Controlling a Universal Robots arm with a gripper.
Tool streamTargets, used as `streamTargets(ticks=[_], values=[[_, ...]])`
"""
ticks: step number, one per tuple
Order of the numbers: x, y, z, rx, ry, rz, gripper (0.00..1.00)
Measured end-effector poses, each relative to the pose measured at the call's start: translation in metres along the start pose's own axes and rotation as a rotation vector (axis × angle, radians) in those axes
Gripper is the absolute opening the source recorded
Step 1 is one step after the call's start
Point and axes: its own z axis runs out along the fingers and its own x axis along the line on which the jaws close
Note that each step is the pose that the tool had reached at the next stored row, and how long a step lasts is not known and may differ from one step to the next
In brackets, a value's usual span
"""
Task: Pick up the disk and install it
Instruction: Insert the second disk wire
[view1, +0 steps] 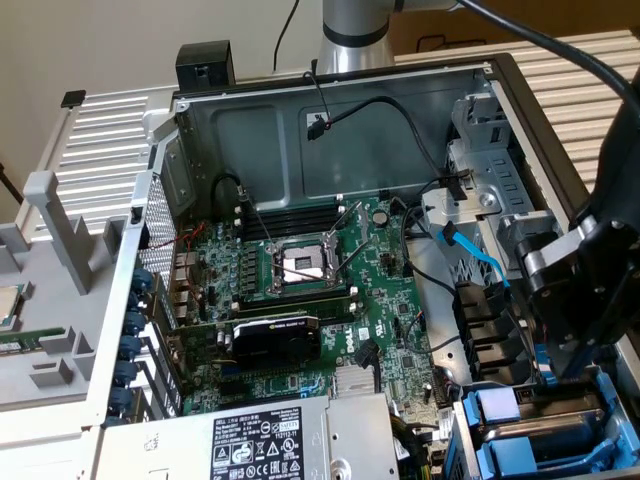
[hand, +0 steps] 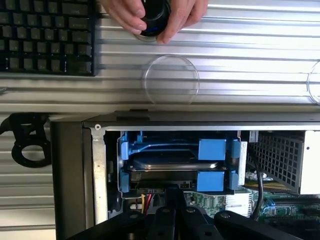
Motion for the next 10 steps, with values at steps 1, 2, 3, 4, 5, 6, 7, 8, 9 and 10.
streamTargets(ticks=[1, 2, 3, 4, 5, 6, 7, 8, 9, 10], values=[[0.0, 0.0001, 0.0005, 0.0, 0.0, 0.0, 0.11], [0.0001, 0.0004, 0.0012, 0.0001, 0.0, 0.0, 0.11], [0.0002, 0.0005, 0.0018, 0.0001, 0.0, 0.0, 0.11], [0.0003, 0.0006, 0.0024, -0.0001, 0.0, 0.0, 0.11], [0.0003, 0.0006, 0.0031, -0.0001, 0.0, 0.0, 0.11], [0.0004, 0.0007, 0.0037, -0.0002, 0.0, 0.0, 0.11], [0.0004, 0.0007, 0.0044, 0.0, 0.0, 0.0, 0.11], [0.0005, 0.0008, 0.0052, 0.0, 0.0, 0.0, 0.11], [0.0005, 0.001, 0.006, 0.0001, 0.0, 0.0, 0.11], [0.0006, 0.0011, 0.0066, -0.0001, 0.0, 0.0, 0.11]])
